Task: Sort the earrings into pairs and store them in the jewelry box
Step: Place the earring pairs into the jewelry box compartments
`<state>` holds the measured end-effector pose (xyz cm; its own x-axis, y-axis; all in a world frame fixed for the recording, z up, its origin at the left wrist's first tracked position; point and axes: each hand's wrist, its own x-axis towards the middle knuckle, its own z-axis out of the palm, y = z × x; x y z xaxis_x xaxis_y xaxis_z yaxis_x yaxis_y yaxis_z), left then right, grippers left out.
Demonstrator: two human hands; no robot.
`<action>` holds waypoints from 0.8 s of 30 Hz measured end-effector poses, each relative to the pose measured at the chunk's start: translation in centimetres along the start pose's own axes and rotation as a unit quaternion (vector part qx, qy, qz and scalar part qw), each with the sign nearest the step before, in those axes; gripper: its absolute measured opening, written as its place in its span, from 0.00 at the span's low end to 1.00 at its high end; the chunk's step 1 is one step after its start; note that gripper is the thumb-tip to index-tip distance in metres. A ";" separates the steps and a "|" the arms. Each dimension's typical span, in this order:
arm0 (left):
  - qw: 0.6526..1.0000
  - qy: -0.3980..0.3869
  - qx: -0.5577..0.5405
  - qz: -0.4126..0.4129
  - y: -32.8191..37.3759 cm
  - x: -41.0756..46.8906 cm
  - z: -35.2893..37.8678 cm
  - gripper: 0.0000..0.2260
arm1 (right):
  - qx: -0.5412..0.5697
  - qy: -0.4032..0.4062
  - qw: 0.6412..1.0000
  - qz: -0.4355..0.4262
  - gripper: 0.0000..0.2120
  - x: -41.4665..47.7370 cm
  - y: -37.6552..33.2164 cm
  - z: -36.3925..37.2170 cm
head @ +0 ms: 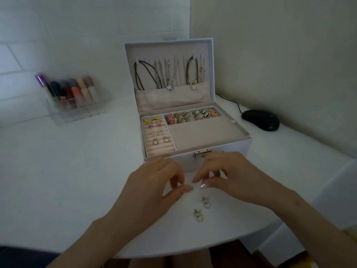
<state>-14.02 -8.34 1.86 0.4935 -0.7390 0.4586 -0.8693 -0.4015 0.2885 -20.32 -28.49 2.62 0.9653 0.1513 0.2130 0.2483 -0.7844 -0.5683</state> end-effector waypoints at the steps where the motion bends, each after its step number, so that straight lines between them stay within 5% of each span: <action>1: 0.999 -0.030 -0.007 0.006 0.1 -0.1 0.4 0.10 | -0.005 -0.017 1.000 0.010 0.06 -0.2 0.1 0.1; 11: 0.980 -0.169 -0.088 0.053 0.2 0.3 2.3 0.10 | 0.028 -0.079 0.995 0.051 0.04 -0.9 0.0 0.6; 24: 0.991 -0.097 -0.093 0.014 -0.6 0.4 0.6 0.07 | 0.080 -0.027 0.996 0.026 0.02 0.3 -1.7 0.0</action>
<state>-13.29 -8.70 1.33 0.4380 -0.8460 0.3040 -0.8536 -0.2853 0.4359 -20.44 -27.12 3.64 0.9791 0.1482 0.1393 0.2032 -0.6869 -0.6978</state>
